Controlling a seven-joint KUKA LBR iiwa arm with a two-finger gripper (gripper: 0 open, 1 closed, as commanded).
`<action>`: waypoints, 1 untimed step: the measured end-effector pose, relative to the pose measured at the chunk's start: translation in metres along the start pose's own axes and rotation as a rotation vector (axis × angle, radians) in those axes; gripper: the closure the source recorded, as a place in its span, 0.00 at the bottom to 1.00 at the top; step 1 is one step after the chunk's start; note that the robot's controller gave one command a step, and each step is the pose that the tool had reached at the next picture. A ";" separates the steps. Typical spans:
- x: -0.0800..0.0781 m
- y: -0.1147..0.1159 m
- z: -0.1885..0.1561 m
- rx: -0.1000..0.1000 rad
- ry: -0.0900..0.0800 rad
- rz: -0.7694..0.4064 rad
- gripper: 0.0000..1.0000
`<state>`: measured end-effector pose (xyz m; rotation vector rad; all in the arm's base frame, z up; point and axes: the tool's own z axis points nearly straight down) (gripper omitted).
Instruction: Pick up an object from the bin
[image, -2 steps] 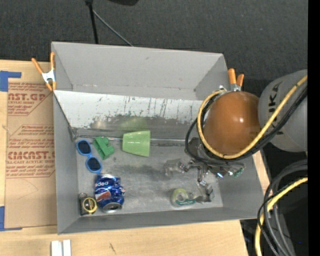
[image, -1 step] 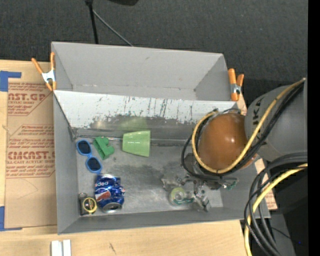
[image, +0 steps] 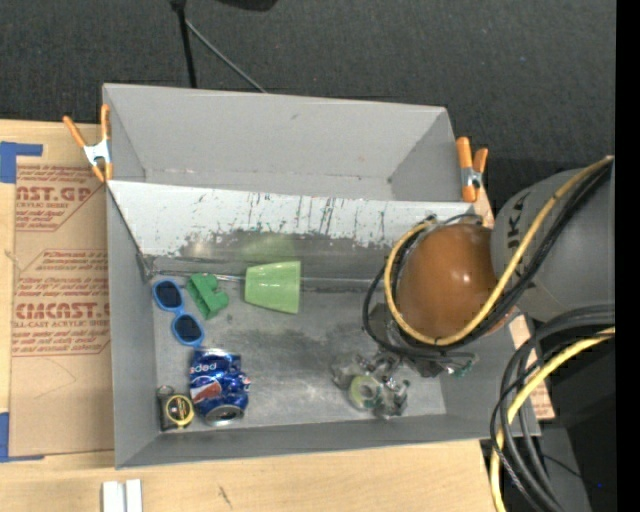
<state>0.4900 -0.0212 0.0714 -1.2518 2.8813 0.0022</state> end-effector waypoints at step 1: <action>-0.041 0.015 -0.135 0.006 -0.006 -0.049 1.00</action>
Offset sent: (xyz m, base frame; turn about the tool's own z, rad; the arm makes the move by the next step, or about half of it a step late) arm 0.0154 0.0384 0.1315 -0.0479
